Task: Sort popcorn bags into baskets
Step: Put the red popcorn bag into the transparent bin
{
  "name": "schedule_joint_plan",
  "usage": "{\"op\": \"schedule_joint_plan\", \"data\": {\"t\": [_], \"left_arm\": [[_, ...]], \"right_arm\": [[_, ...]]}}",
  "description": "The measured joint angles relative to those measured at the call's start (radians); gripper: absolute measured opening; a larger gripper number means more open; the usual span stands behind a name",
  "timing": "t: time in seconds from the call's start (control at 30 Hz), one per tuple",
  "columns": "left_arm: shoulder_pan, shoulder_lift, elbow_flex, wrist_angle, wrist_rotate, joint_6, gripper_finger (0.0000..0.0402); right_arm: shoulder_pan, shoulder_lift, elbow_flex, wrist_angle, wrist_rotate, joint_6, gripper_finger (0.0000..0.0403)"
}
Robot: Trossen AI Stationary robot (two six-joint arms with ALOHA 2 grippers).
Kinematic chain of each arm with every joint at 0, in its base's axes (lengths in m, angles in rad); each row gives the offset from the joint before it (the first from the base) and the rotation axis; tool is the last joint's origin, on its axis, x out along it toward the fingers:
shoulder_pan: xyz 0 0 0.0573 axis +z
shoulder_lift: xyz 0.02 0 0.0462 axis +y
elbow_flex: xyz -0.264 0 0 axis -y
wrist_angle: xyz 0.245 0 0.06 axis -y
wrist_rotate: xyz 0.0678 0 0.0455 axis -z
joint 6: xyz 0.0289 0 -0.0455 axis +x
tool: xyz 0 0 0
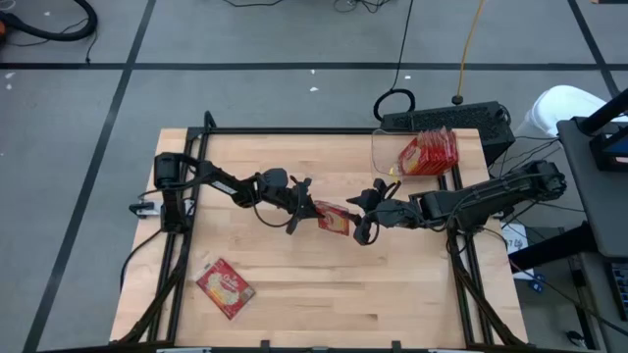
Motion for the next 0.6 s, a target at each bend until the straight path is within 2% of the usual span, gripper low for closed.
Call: {"op": "schedule_joint_plan", "data": {"t": [0.23,0.3,0.6], "left_arm": [[0.000,-0.089,0.000,-0.145,-0.002,0.074,0.0034],[0.000,-0.098,0.000,-0.189,-0.016,0.094,0.0034],[-0.002,-0.097,0.000,-0.235,-0.046,0.117,0.0035]], "right_arm": [[-0.031,0.045,0.000,0.023,-0.031,-0.001,0.0184],[-0.038,0.059,0.000,0.033,-0.067,-0.016,0.0175],[-0.053,0.159,0.000,0.108,-0.126,-0.033,0.0085]]}}
